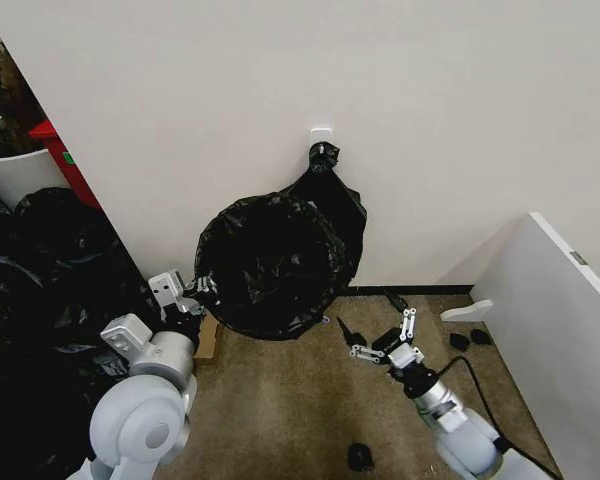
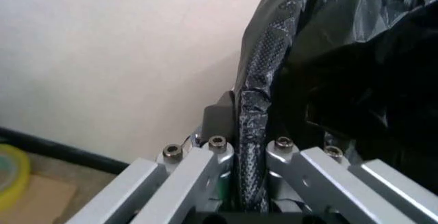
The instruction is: Place the garbage bag over the trash bin.
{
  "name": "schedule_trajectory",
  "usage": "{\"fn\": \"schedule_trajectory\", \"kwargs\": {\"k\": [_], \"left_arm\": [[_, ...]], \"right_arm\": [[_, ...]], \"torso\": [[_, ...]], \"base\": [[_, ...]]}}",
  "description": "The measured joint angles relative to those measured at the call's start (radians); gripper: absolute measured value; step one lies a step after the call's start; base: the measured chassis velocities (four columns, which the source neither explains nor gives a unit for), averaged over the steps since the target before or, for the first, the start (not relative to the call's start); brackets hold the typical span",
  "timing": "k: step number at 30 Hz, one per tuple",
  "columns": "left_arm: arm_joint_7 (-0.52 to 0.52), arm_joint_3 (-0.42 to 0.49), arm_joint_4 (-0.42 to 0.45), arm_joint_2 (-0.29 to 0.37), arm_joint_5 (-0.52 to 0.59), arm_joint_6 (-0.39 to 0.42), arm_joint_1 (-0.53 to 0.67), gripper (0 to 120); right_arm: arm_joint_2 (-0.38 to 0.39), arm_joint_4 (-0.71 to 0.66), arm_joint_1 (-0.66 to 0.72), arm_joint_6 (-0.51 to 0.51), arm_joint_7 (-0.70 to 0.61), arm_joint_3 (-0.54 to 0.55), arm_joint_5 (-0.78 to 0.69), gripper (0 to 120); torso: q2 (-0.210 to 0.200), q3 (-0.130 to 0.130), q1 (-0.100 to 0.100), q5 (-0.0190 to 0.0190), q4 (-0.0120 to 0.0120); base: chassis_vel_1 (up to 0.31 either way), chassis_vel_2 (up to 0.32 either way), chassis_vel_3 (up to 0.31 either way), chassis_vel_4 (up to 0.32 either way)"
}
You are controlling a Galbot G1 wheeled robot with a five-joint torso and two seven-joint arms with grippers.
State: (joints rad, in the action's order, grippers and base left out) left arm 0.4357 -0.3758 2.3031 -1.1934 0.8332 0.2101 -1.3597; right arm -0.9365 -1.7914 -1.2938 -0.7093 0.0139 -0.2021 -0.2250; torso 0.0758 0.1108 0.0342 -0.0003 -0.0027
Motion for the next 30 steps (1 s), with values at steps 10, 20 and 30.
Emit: {"fn": "schedule_trajectory", "kwargs": {"k": [10,20,30], "left_arm": [[-0.368,0.041,-0.231,0.101,-0.111,-0.298,0.005,1],[-0.678,0.046,-0.348,0.159,-0.207,-0.434,0.033,1],[-0.742,0.045,-0.355,0.155,-0.214,-0.45,0.028,1]], "right_arm": [[0.053,-0.074,0.115,0.131,0.189,-0.162,-0.514,100],[0.063,-0.004,0.124,0.058,0.498,-0.142,-0.413,100],[0.036,0.043,0.163,0.058,0.481,-0.079,-0.31,100]], "torso": [[0.0,0.0,0.0,-0.0006,0.0003],[0.0,0.0,0.0,-0.0005,0.0002],[0.0,0.0,0.0,-0.0004,0.0001]], "base": [[0.0,0.0,0.0,0.0],[0.0,0.0,0.0,0.0],[0.0,0.0,0.0,0.0]]}}
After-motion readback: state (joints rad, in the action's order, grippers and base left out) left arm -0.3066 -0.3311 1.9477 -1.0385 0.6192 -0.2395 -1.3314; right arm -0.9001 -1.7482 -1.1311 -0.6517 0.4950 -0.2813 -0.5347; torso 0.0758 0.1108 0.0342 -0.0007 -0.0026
